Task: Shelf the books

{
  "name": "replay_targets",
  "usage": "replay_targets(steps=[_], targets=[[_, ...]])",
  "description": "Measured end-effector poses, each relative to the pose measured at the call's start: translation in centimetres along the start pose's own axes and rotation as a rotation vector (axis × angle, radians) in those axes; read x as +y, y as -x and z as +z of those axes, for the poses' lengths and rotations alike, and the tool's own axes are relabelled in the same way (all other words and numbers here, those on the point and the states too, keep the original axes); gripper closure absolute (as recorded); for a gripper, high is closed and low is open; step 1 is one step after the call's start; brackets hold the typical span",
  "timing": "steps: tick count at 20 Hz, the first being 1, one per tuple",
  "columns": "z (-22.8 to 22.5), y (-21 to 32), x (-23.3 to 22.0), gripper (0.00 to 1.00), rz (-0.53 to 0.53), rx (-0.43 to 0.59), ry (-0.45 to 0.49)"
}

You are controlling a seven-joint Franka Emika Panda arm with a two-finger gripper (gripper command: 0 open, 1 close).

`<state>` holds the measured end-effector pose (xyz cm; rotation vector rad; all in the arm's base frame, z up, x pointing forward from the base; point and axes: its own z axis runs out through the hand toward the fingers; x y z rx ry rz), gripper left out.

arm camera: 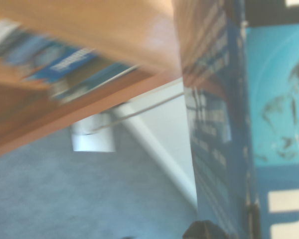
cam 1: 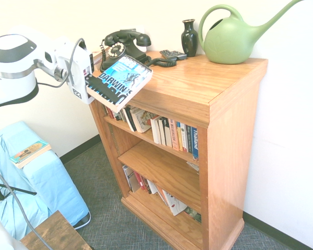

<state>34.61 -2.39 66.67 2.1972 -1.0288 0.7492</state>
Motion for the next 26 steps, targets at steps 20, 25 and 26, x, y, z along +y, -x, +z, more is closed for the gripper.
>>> replay_targets(steps=[20,25,26], targets=[[14.0,16.7,-14.4,1.0,-0.113,-0.454,-0.403],[15.0,16.2,-17.1,1.0,-0.098,-0.388,-0.434],[15.3,16.1,-17.4,1.0,-0.094,-0.379,-0.438]])
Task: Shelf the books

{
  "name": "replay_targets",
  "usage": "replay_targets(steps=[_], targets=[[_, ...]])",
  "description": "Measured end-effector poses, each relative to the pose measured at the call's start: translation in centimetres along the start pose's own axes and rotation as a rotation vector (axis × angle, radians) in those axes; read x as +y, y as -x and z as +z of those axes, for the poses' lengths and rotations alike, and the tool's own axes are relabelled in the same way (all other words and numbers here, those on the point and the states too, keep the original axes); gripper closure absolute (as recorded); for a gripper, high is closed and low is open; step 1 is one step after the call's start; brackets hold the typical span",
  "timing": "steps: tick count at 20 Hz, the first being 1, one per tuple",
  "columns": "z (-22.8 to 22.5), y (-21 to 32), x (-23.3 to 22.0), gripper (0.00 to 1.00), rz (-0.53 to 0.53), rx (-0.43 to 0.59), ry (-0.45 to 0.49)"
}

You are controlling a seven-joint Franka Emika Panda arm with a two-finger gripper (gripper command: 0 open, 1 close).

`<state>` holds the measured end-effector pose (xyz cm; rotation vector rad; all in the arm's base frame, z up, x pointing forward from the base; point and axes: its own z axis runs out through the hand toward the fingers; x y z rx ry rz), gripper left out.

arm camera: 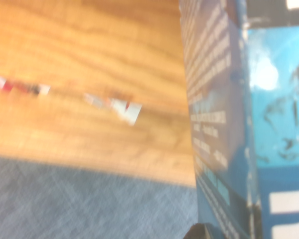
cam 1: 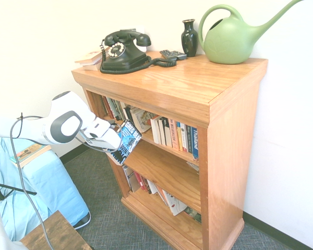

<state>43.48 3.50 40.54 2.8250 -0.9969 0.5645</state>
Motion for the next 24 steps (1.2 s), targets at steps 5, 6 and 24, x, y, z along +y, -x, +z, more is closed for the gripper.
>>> replay_targets(steps=[5,6,24], targets=[[1.9,-0.8,-1.5,1.0,0.001,0.036,-0.007],[2.1,-1.0,-1.9,1.0,0.003,0.042,-0.009],[2.6,-4.0,-7.7,1.0,0.026,0.185,-0.097]])
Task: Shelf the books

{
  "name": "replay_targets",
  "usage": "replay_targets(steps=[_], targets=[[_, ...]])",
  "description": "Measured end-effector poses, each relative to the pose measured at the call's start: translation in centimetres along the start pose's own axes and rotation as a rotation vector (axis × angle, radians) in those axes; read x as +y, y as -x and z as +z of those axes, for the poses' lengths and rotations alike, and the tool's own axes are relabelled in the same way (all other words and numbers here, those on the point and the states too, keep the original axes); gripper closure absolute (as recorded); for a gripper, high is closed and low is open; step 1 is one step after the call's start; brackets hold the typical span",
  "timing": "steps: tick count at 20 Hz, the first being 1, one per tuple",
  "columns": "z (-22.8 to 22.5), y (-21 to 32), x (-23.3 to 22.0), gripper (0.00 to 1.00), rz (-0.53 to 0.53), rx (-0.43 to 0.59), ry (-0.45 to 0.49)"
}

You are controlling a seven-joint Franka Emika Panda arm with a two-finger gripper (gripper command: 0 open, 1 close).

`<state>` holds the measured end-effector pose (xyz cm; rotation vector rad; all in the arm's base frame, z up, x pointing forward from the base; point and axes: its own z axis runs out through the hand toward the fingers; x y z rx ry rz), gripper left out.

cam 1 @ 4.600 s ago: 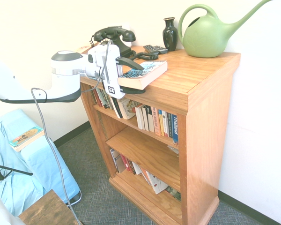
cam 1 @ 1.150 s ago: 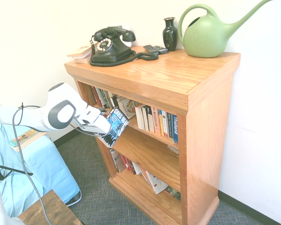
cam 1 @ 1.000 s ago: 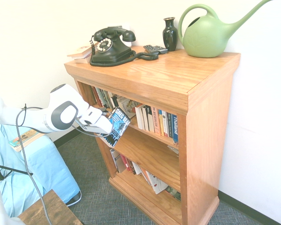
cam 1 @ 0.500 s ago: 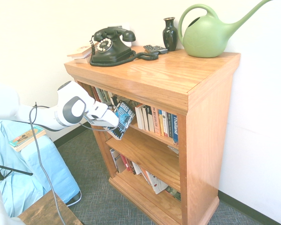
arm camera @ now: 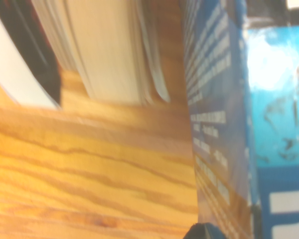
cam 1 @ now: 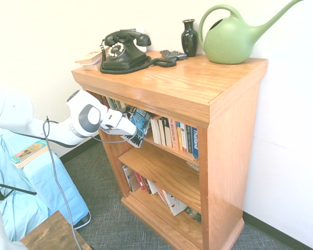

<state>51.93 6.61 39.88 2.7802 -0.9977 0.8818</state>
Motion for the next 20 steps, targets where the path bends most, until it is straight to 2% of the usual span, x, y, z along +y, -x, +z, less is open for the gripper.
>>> replay_targets(steps=[20], targets=[[1.0,-1.1,-3.8,1.0,0.003,0.048,-0.011]])
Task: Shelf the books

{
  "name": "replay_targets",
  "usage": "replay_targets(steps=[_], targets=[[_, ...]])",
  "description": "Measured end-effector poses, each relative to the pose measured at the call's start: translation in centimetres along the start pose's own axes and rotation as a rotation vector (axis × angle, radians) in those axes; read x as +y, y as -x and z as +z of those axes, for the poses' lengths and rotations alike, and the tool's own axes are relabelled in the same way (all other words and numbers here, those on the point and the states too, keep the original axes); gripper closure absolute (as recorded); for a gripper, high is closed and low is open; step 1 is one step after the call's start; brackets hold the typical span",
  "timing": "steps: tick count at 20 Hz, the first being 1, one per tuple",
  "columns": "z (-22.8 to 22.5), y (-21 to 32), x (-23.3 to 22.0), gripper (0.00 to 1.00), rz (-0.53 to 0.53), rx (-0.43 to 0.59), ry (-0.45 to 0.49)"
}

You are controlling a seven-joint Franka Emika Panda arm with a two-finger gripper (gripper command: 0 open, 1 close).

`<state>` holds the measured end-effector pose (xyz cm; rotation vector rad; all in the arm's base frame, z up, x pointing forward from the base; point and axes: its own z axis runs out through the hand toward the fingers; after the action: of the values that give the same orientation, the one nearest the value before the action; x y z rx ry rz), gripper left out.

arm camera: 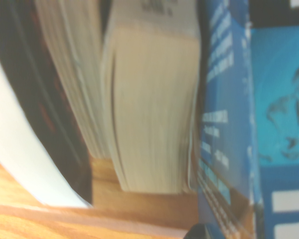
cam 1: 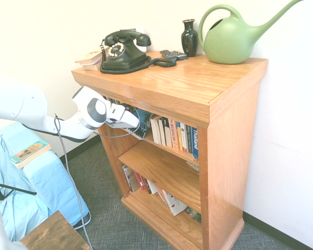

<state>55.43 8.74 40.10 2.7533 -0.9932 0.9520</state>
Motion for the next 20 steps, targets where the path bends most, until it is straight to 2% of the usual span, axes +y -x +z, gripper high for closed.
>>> replay_targets(steps=[15,16,20], targets=[[1.4,-1.0,-1.9,1.0,0.001,0.014,0.002],[1.4,-1.0,-1.9,0.0,0.001,0.015,0.003],[1.3,-1.0,-2.0,0.0,0.005,0.015,0.006]])
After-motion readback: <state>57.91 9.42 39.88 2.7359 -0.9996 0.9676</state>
